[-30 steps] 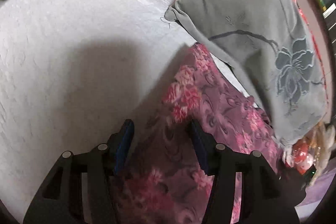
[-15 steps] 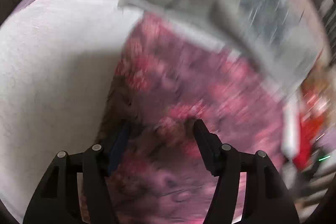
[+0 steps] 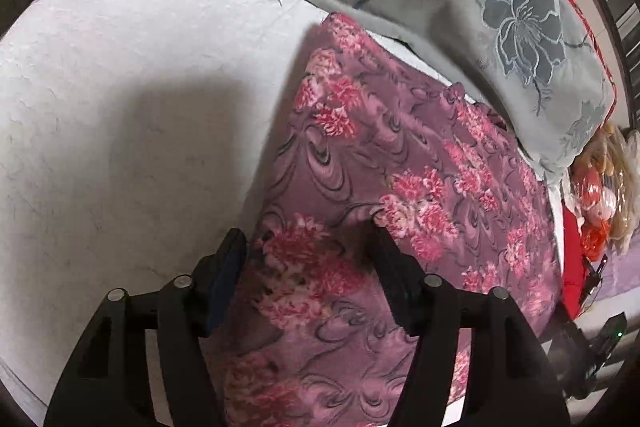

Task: Fold small clothes

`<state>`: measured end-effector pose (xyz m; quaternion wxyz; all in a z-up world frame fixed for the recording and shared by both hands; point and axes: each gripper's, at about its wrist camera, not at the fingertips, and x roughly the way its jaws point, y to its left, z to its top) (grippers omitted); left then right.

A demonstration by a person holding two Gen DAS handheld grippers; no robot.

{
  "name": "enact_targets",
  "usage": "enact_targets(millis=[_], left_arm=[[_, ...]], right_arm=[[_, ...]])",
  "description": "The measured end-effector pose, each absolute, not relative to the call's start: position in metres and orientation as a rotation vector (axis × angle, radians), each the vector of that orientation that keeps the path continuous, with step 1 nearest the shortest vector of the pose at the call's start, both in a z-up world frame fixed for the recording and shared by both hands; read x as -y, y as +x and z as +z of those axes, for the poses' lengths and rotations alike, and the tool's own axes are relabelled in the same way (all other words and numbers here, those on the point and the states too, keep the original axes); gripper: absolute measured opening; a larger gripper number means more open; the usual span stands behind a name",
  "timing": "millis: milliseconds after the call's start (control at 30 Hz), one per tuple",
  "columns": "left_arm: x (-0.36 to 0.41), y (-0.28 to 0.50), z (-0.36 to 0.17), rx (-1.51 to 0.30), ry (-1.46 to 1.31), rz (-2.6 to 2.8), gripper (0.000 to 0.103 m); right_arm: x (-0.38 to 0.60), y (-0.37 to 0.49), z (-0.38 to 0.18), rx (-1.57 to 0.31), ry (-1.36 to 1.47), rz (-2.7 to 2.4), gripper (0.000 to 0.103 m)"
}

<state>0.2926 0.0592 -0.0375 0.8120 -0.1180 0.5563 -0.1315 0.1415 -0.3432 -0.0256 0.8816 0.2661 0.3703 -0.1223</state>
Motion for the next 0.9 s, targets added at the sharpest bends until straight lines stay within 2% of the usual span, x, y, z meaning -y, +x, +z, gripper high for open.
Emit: enact_targets(millis=[67, 100, 167, 267, 367, 500, 533, 567, 600, 767, 833, 900], left_arm=[[-0.056, 0.294, -0.041, -1.198, -0.261, -0.28, 0.069], [-0.057, 0.294, -0.039, -1.199, -0.275, -0.282, 0.069], [-0.062, 0.293, -0.029, -1.172, -0.301, -0.288, 0.069], [-0.065, 0.292, -0.008, -1.082, -0.34, -0.309, 0.069], [-0.053, 0.292, -0.006, -1.065, -0.3, -0.304, 0.069], [-0.025, 0.297, -0.027, -1.113, -0.137, -0.223, 0.07], [-0.019, 0.298, -0.033, -1.12, -0.093, -0.208, 0.072], [-0.017, 0.297, -0.034, -1.11, -0.063, -0.191, 0.08], [-0.018, 0.296, -0.034, -1.101, -0.046, -0.173, 0.086], [-0.038, 0.301, -0.025, -1.111, -0.113, -0.174, 0.086], [-0.057, 0.302, -0.014, -1.074, -0.134, -0.116, 0.086], [-0.077, 0.302, -0.006, -1.053, -0.155, -0.06, 0.086]], right_arm=[[0.348, 0.152, -0.049, -0.907, 0.528, -0.308, 0.004], [0.349, 0.152, -0.052, -0.918, 0.535, -0.314, 0.004], [0.35, 0.141, -0.035, -0.876, 0.513, -0.38, 0.016], [0.334, 0.138, -0.002, -0.744, 0.496, -0.324, 0.02], [0.313, 0.156, 0.01, -0.716, 0.44, -0.252, 0.032], [0.302, 0.185, -0.016, -0.773, 0.439, -0.235, 0.032], [0.303, 0.195, -0.032, -0.836, 0.447, -0.244, 0.031], [0.303, 0.198, -0.041, -0.862, 0.444, -0.246, 0.032], [0.3, 0.195, -0.037, -0.819, 0.415, -0.267, 0.032], [0.256, 0.198, -0.008, -0.809, 0.318, -0.211, 0.035], [0.219, 0.201, -0.003, -0.81, 0.266, -0.102, 0.056], [0.174, 0.203, -0.003, -0.83, 0.189, 0.023, 0.061]])
